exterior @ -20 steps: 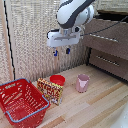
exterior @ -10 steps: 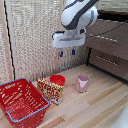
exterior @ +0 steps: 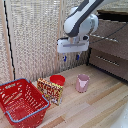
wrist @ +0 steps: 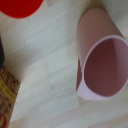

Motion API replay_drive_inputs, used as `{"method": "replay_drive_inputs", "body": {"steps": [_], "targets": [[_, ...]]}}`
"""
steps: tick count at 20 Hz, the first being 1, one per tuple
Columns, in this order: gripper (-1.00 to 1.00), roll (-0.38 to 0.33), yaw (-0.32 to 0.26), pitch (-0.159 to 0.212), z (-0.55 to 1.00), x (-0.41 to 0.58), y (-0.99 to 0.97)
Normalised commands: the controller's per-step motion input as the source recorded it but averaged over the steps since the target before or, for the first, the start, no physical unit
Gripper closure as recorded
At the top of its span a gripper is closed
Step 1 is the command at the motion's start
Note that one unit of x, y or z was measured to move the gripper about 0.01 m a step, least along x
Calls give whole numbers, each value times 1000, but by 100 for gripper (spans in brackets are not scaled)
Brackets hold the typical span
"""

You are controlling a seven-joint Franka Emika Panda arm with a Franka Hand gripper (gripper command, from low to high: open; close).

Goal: Transport the gripper mindfully toward the orange-red bowl and clasp it to elevate with ease. Ensure your robot's arm aligns efficiently with the top drawer's opening. Carefully slide the orange-red bowl into the designated spot with precision. After confirmation, withdraw the gripper gently. Close the drawer smoothly by transitioning the gripper to its handle.

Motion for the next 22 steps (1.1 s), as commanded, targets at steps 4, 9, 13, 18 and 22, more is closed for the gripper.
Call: {"method": "replay_drive_inputs", "body": {"steps": [4,9,13,18,22], "targets": [[-100,-50,0,42,-483,259,-99],[-100,-85,-3,64,-471,158,-5],[-100,-101,-32,65,-418,103,47],[-100,-114,-2,11,-354,196,125],[-100,-114,0,0,-256,222,211]]}}
